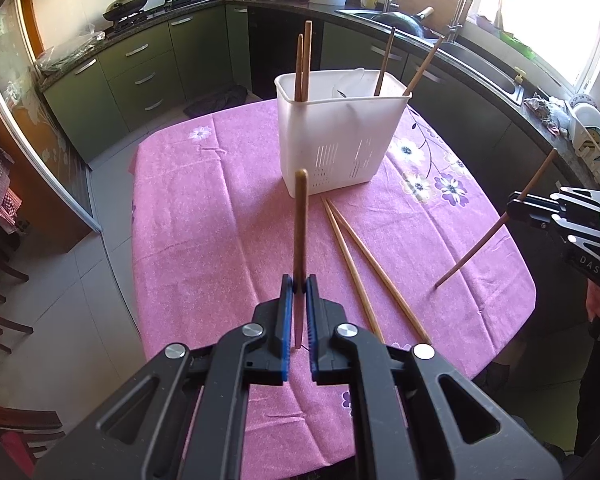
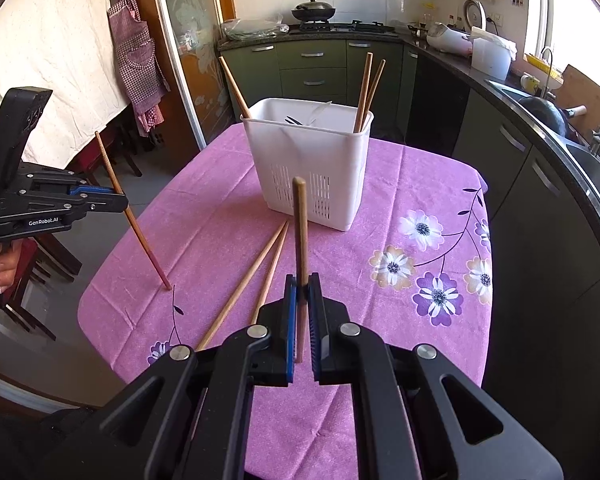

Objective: Organize utensils
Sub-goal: 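Lift both chopsticks upright and carry them toward the white holder with both tools, then open the left tool over the holder while the right tool releases its chopstick inside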

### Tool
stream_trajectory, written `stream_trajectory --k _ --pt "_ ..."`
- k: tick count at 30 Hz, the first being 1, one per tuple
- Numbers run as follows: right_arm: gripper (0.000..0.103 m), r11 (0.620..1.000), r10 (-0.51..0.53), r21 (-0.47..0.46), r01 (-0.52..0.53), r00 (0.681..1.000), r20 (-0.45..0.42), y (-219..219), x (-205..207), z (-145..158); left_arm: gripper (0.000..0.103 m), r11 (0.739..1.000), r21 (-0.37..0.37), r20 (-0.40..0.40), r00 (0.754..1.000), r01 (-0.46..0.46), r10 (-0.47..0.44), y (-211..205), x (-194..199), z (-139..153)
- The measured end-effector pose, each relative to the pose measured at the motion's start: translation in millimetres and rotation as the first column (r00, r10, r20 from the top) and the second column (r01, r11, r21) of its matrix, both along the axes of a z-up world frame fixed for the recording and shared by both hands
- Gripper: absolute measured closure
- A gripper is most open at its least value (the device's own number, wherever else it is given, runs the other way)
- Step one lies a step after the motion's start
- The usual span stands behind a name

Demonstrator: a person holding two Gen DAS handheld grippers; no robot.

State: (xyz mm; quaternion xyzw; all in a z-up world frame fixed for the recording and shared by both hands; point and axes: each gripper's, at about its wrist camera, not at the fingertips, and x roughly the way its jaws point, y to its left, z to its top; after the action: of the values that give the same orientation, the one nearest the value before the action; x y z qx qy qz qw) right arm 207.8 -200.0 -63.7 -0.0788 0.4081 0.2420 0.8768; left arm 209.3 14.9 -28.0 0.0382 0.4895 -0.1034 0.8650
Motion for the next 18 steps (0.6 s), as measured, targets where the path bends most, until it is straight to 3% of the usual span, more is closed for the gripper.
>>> stream_trajectory --k 9,18 --pt "0.096 1.000 0.012 0.015 -0.012 0.999 0.037 8 5 27 0.097 1.000 0.000 0.033 0.999 0.019 -0.019 -9 6 22" --pt "0.096 0.994 0.004 0.111 -0.025 0.984 0.178 17 28 116 0.097 0.998 -0.033 0.219 0.974 0.057 -0.048 -36 27 111"
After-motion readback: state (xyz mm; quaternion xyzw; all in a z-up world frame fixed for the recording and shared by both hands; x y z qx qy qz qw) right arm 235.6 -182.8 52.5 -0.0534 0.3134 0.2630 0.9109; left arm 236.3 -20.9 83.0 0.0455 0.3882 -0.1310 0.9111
